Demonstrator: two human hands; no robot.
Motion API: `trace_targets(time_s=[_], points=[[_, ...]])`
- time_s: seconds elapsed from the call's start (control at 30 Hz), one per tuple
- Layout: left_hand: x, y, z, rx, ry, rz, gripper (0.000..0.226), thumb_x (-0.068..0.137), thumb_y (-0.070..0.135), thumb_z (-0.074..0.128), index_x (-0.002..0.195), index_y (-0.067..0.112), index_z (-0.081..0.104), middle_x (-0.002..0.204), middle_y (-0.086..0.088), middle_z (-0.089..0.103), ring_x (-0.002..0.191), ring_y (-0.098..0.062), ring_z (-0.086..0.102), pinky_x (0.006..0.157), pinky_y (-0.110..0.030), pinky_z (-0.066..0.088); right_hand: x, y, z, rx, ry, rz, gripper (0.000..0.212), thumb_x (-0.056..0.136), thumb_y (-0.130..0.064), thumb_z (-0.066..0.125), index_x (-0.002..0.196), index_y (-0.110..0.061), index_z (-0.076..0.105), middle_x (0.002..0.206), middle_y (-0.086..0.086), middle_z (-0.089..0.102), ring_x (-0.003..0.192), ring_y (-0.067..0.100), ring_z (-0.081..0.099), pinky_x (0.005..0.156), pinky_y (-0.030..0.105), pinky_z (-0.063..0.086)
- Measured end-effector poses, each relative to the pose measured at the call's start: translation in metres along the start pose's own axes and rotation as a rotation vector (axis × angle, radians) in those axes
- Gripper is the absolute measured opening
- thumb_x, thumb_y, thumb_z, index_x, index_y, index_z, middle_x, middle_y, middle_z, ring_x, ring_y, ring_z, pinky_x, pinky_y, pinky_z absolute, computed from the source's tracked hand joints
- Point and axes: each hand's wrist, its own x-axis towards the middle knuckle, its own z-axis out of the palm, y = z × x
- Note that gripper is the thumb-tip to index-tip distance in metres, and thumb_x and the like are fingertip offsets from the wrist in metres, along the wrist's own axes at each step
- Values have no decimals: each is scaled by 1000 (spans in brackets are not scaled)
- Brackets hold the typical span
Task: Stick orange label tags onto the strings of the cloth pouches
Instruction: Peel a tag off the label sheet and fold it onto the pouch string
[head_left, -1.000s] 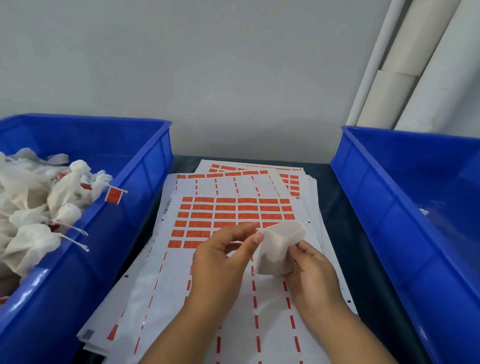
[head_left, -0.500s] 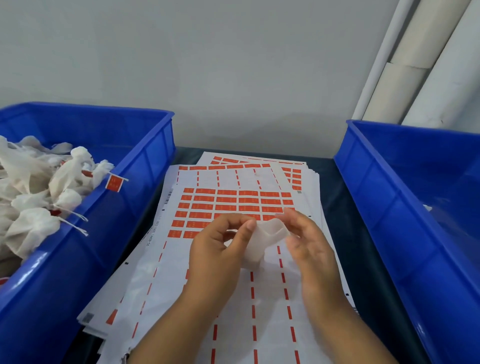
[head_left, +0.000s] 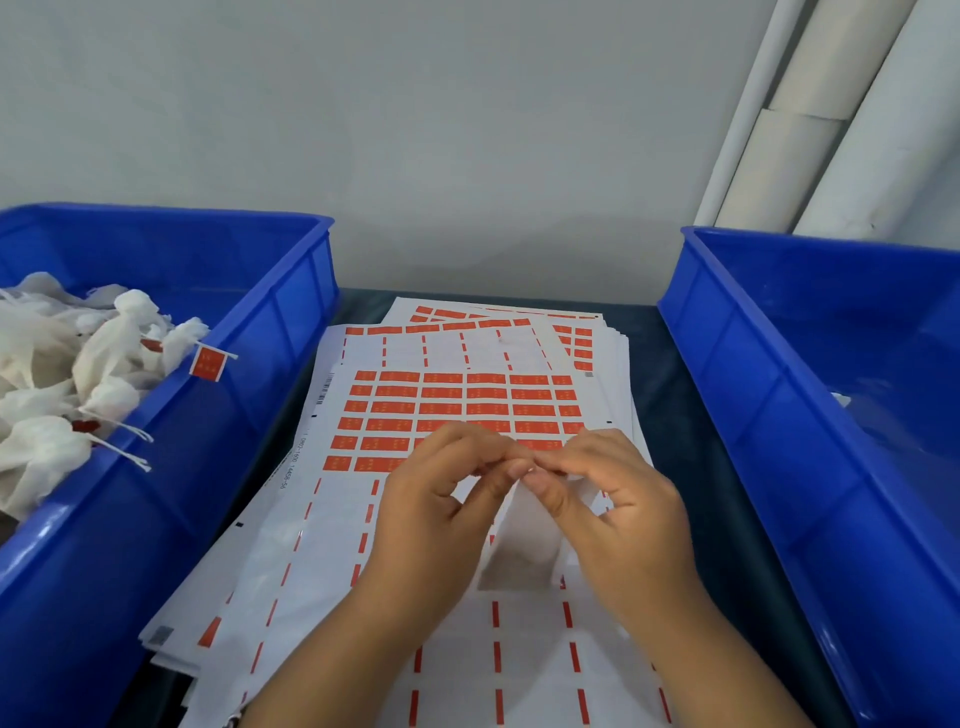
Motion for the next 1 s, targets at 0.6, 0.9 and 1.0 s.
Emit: trace_targets(time_s=[0.6,0.9,1.0], points=[[1,-8,-6,346,185,-13,12,77,30,43,88,33,49,78,26,48,66,5,50,61,-9,34,-1,-1,-1,8,31,109,12,73,-35,66,74,-41,55,105,-29,52,107,-11,49,79,-5,35],[8,-14,-17,406,238,-39,17,79,26,49,89,22,62,85,19,54,68,2,50,62,-10,36,-1,-3,3,4,-77,182,8,73,-41,63,74,-37,56,105,-31,54,108,-11,48,82,-4,37],[7,-17,-15,394,239,-78,20,83,13,60,86,32,53,78,30,47,67,3,52,60,-9,35,-2,-1,5,73,-228,298,9,84,-39,57,76,-34,55,98,-32,60,97,-12,54,75,4,40]])
